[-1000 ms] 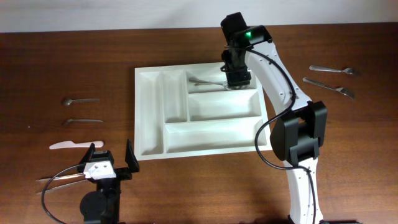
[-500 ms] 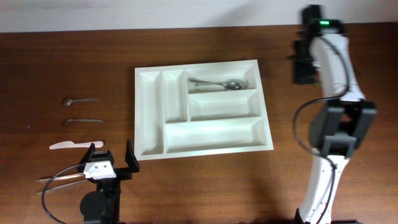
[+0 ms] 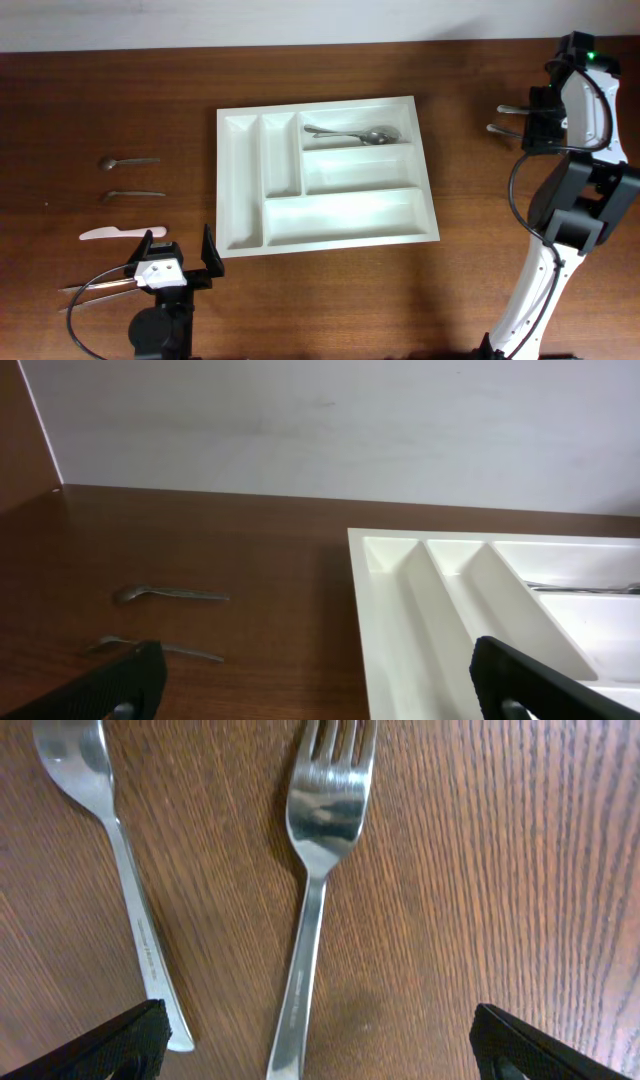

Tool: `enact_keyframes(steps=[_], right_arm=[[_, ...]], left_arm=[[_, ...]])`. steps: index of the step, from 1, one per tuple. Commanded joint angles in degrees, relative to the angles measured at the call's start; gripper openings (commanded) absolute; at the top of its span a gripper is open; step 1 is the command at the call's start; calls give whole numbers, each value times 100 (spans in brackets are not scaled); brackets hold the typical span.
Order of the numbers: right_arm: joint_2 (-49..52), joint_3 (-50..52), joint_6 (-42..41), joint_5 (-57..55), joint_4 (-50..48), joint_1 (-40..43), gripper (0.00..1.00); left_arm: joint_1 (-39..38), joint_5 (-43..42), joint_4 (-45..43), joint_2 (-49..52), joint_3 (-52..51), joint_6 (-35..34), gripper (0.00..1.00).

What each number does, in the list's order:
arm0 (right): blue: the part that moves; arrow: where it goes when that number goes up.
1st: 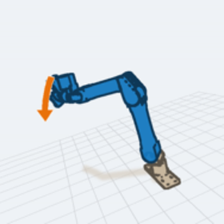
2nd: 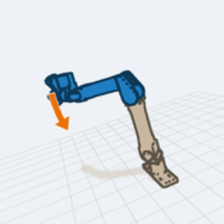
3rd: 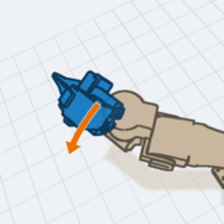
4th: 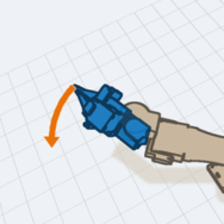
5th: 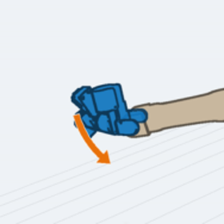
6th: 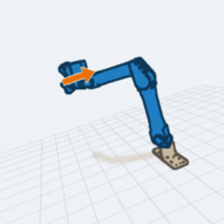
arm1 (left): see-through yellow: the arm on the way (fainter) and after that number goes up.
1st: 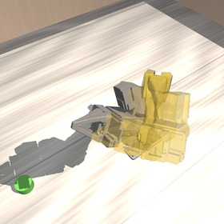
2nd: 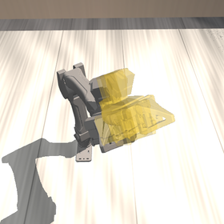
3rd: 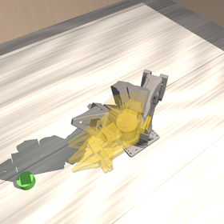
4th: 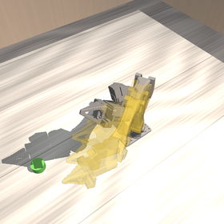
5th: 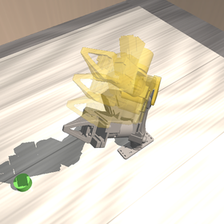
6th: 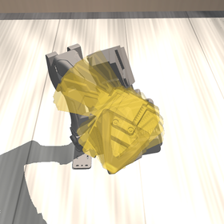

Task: Pack container
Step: 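Return the right gripper to the right and grasp a silver fork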

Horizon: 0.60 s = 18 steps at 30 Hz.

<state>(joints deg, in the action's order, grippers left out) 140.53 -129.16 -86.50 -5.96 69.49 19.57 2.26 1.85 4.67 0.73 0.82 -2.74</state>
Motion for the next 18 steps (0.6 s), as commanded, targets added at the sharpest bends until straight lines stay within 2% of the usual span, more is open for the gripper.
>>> enact_keyframes(steps=[1, 18], right_arm=[[118, -59, 81, -44, -9, 125, 97], [592, -59, 229, 146, 13, 262, 97]], left_arm=[[-28, -81, 7, -44, -28, 68, 99], [-28, -81, 7, -44, -28, 68, 99]])
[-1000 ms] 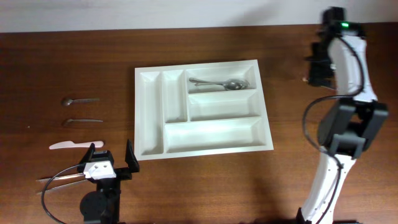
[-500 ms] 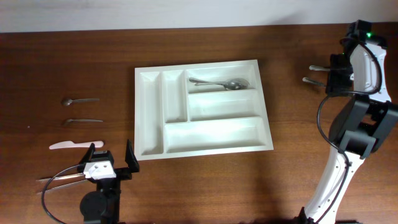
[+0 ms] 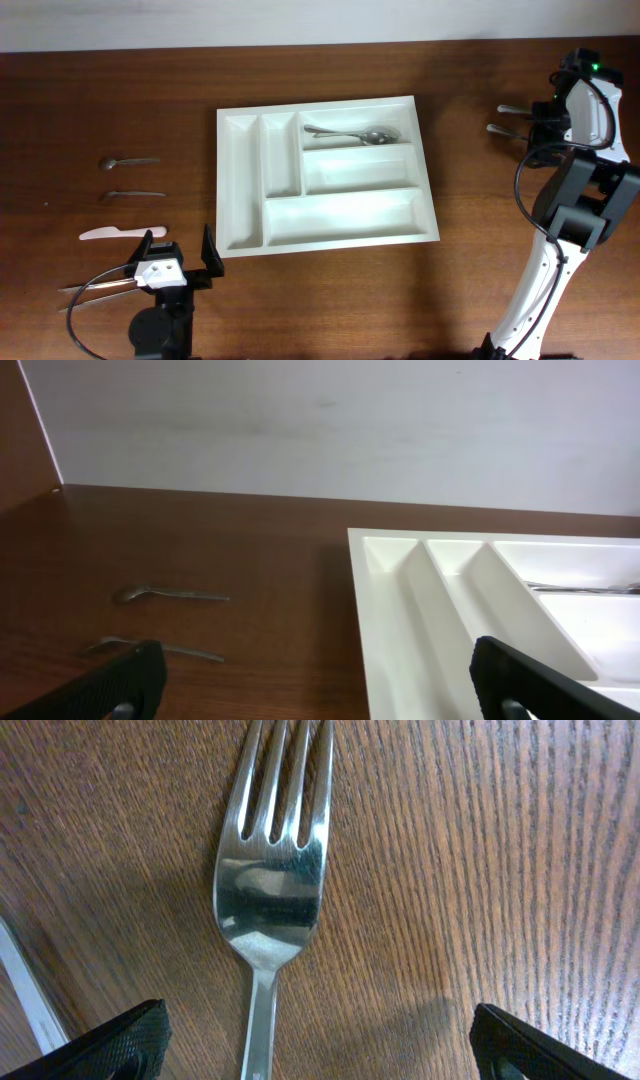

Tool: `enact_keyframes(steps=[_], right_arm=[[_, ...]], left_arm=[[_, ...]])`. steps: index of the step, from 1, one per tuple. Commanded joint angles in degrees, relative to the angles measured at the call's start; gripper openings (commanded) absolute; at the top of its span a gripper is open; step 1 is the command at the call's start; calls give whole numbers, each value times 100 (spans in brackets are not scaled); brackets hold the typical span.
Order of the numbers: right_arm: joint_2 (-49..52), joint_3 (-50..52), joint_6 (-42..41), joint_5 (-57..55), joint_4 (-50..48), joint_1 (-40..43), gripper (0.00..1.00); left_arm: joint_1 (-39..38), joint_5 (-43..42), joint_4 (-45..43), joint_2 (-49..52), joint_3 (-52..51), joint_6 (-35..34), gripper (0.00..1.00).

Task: Pack container
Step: 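Return the right gripper to the right and grasp a silver fork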

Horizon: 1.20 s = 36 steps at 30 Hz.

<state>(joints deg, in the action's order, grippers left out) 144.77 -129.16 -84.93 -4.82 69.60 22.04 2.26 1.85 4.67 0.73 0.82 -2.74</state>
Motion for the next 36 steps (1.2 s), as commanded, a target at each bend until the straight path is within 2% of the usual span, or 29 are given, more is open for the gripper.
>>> enact_keyframes(steps=[1, 9, 14, 16, 20, 23, 27, 30, 36], right_arm=[[199, -59, 76, 52, 7, 15, 97], [407, -59, 114, 245, -61, 17, 95], [407, -59, 114, 249, -98, 22, 67], [407, -59, 116, 247, -81, 22, 51], [407, -59, 116, 247, -31, 22, 28], [407, -59, 116, 247, 7, 22, 25], [407, -61, 116, 254, 42, 20, 10], [407, -68, 205, 247, 52, 20, 4], [343, -455, 479, 101, 350, -42, 4]], left_arm=[[-28, -81, 7, -44, -28, 70, 99], [-28, -81, 7, -44, -28, 68, 99], [-28, -81, 7, -44, -28, 68, 99], [-28, -81, 7, -44, -28, 68, 99], [-28, -81, 7, -44, -28, 68, 99], [-28, -81, 7, -44, -28, 68, 99], [-28, -81, 7, -44, -28, 68, 99], [-28, -81, 7, -44, -28, 68, 99], [-28, -81, 7, -44, -28, 68, 99]])
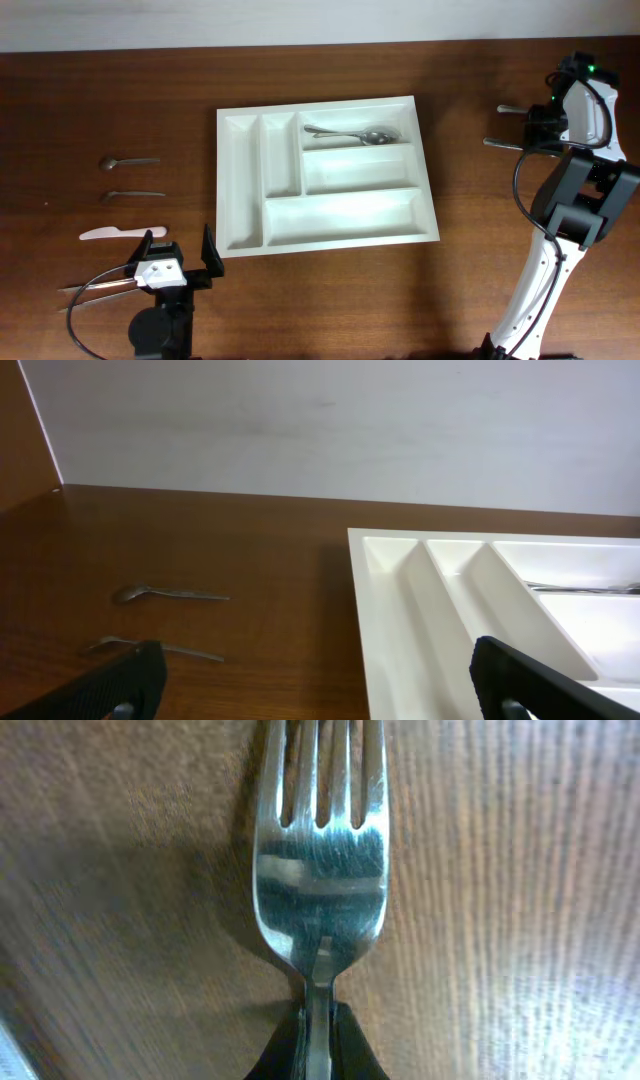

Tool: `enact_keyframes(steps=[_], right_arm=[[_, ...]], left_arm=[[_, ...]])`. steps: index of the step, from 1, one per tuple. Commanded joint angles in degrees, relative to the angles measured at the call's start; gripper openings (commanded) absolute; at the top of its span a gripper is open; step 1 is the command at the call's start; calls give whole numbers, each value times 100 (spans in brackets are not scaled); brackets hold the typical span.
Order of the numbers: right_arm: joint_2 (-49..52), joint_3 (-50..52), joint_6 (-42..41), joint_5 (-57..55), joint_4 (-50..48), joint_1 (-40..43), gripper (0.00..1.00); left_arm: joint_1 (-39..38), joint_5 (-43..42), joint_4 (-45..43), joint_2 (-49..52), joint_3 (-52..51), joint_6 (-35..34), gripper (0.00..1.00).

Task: Pack container
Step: 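Return the right gripper to the right and grasp a silver fork, then carry the fork into the tray's middle compartment and release it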

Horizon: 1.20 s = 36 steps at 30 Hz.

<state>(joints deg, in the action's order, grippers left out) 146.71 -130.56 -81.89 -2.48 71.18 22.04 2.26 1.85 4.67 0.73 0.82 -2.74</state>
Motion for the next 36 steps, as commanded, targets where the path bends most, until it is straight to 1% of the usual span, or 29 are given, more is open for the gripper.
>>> enact_keyframes(steps=[1, 6, 11, 15, 23, 26, 30, 36], right_arm=[[127, -468, 175, -160, 334, -68, 4], [-15, -1235, 173, -155, 1150, -352, 4], [-258, -2000, 142, -24, 1998, -1084, 4], [-302, -2264, -426, 278, 2618, -1847, 4], [-302, -2267, -1014, 673, 2616, -3445, 4], [-302, -2267, -1036, 778, 2616, -3882, 4], [-302, -2264, -1036, 833, 2618, -4216, 4], [-302, -2260, -1095, 927, 2618, -4378, 4]], left_arm=[[-28, -81, 7, -44, -28, 68, 99], [-28, -81, 7, -44, -28, 68, 99], [-28, -81, 7, -44, -28, 68, 99], [-28, -81, 7, -44, -28, 68, 99], [-28, -81, 7, -44, -28, 68, 99], [-28, -81, 7, -44, -28, 68, 99], [-28, -81, 7, -44, -28, 68, 99], [-28, -81, 7, -44, -28, 68, 99]])
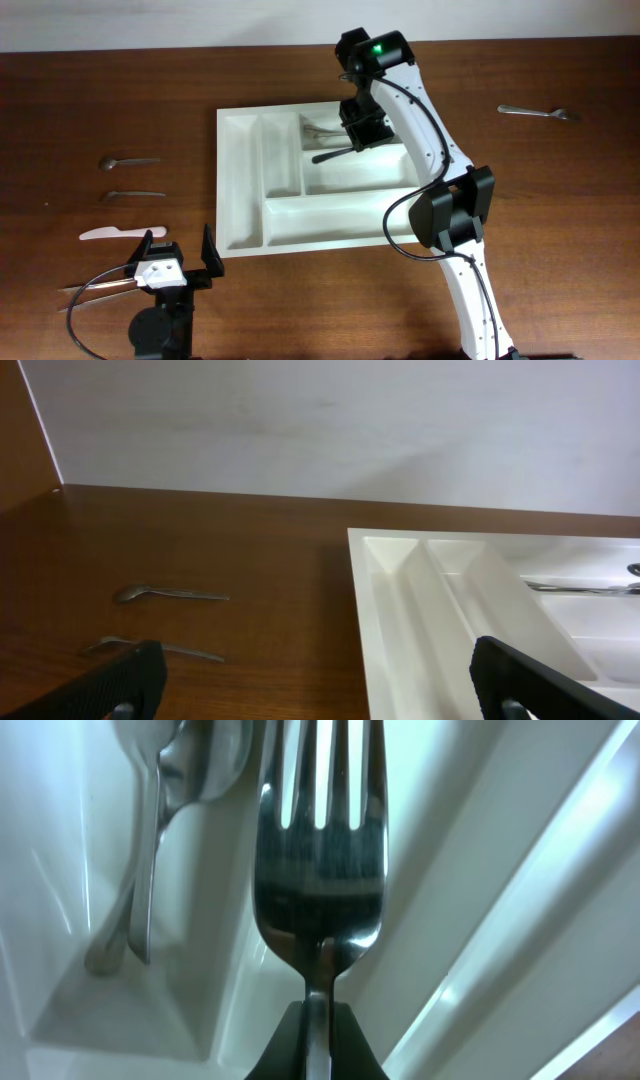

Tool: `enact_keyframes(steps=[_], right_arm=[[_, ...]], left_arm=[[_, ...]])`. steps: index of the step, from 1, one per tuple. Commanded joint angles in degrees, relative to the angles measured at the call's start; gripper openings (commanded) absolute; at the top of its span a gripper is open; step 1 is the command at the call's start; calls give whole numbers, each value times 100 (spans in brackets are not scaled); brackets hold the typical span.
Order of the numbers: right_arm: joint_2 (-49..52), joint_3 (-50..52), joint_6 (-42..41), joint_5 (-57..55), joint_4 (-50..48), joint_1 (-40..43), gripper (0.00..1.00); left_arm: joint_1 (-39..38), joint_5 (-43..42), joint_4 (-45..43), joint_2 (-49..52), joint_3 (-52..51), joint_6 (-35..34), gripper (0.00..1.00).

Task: Pack container
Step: 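Carry the fork into the tray's middle compartment and release it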

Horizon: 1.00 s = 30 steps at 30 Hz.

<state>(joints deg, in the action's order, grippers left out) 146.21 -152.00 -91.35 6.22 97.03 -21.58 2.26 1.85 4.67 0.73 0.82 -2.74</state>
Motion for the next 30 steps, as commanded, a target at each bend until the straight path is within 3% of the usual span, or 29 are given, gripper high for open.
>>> enact_keyframes(steps=[1, 10, 22, 30], right_arm=[[-251, -116, -221, 66, 33, -22, 4], [-251, -26, -319, -286, 33, -22, 4], [-251, 949, -369, -348, 33, 39, 4], [-251, 1008, -348, -503, 31, 127, 17]], left_arm=[[-28, -81, 7, -44, -28, 68, 99], [-28, -81, 7, -44, -28, 68, 99], [-28, -81, 7, -44, -28, 68, 99], [-28, -81, 7, -44, -28, 68, 99]])
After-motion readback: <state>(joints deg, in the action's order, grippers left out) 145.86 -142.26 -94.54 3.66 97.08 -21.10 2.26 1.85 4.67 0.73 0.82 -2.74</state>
